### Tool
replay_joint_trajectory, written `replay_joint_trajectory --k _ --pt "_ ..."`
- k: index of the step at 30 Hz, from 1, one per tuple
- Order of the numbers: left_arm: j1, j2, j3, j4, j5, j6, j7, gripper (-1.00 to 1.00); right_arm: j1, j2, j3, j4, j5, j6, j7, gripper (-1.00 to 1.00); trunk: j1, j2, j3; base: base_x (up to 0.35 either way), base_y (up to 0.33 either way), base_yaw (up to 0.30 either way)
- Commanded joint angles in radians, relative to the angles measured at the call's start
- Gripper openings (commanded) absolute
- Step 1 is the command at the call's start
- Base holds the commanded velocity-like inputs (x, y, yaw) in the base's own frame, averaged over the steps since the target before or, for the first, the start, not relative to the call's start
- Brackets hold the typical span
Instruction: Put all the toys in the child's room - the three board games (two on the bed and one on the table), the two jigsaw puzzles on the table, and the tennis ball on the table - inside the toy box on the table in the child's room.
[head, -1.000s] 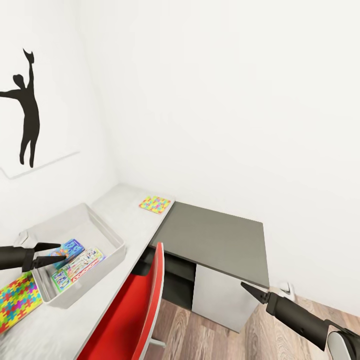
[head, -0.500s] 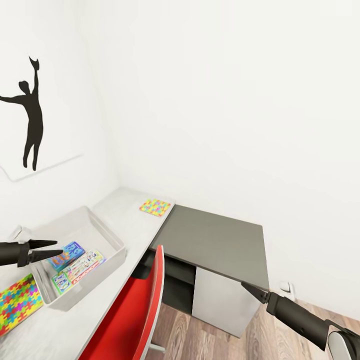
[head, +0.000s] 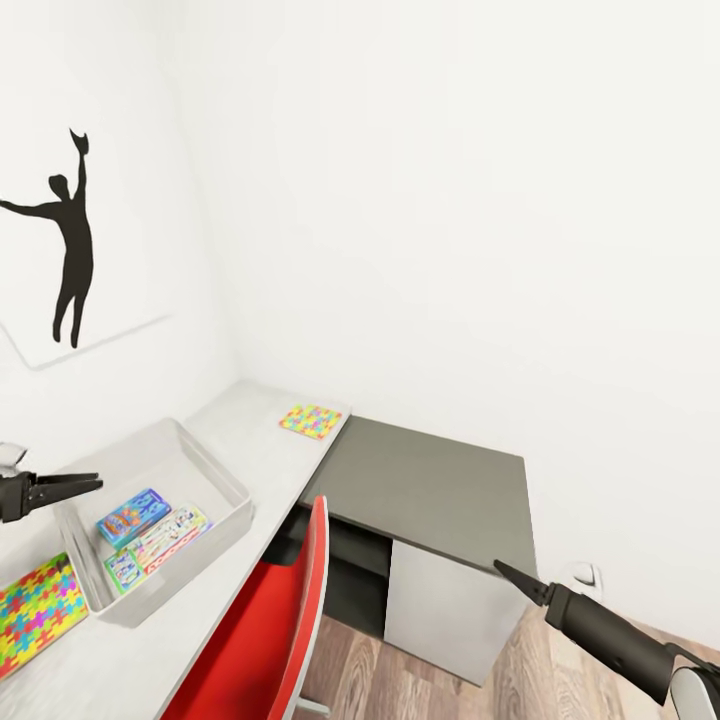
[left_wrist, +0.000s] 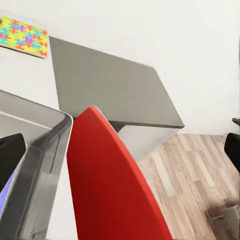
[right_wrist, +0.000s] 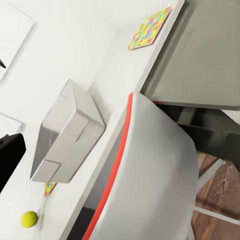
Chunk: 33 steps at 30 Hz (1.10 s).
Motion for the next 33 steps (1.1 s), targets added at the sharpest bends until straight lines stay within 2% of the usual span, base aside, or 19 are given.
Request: replay_joint_trajectory --k 1,3,8,16,17,20,21,26,33 --pt "0.0 -0.001 0.002 0.002 -0.001 0.026 -0.004 1.0 -0.001 0.0 -0.004 0.0 -0.001 0.005 0.006 1.0 0.001 -0.002 0.0 0.0 0.0 0.0" --pt "0.003 -0.004 0.006 0.008 0.0 0.064 -0.004 1.0 -0.001 0.0 -0.009 0.0 -0.001 0.003 0.016 1.0 0.001 -0.002 0.003 0.0 0.0 0.0" --pt "0.013 -0.012 0.009 0.008 0.013 0.097 -0.004 1.0 -0.001 0.0 -0.013 0.0 -0.002 -0.019 0.026 1.0 -0.011 0.019 0.02 0.0 0.0 0.0" --pt "0.049 -0.043 0.01 0.069 0.12 0.112 -0.004 1.0 -0.001 0.0 -0.016 0.0 -0.003 -0.042 0.032 1.0 -0.011 0.019 0.034 0.0 0.0 0.0" --pt "0.07 -0.047 0.011 0.087 0.148 0.113 -0.004 1.0 -0.001 -0.001 -0.016 0.0 -0.003 -0.043 0.033 1.0 -0.011 0.019 0.035 0.0 0.0 0.0" --pt "0.102 -0.048 0.014 0.098 0.196 0.113 -0.004 1.0 -0.001 -0.001 -0.016 0.001 -0.003 -0.045 0.037 1.0 -0.011 0.019 0.04 0.0 0.0 0.0" --pt "0.119 -0.047 0.014 0.094 0.232 0.114 -0.004 1.0 -0.001 -0.001 -0.016 0.001 -0.003 -0.046 0.042 1.0 -0.011 0.019 0.042 0.0 0.0 0.0" --pt "0.144 -0.042 0.015 0.084 0.313 0.116 -0.004 1.0 -0.001 -0.001 -0.017 0.001 -0.003 -0.05 0.052 1.0 -0.011 0.019 0.048 0.0 0.0 0.0" --pt "0.152 -0.042 0.011 0.08 0.344 0.116 -0.004 1.0 -0.001 0.001 -0.017 0.001 0.0 -0.053 0.055 1.0 -0.011 0.019 0.051 -0.038 0.0 0.0"
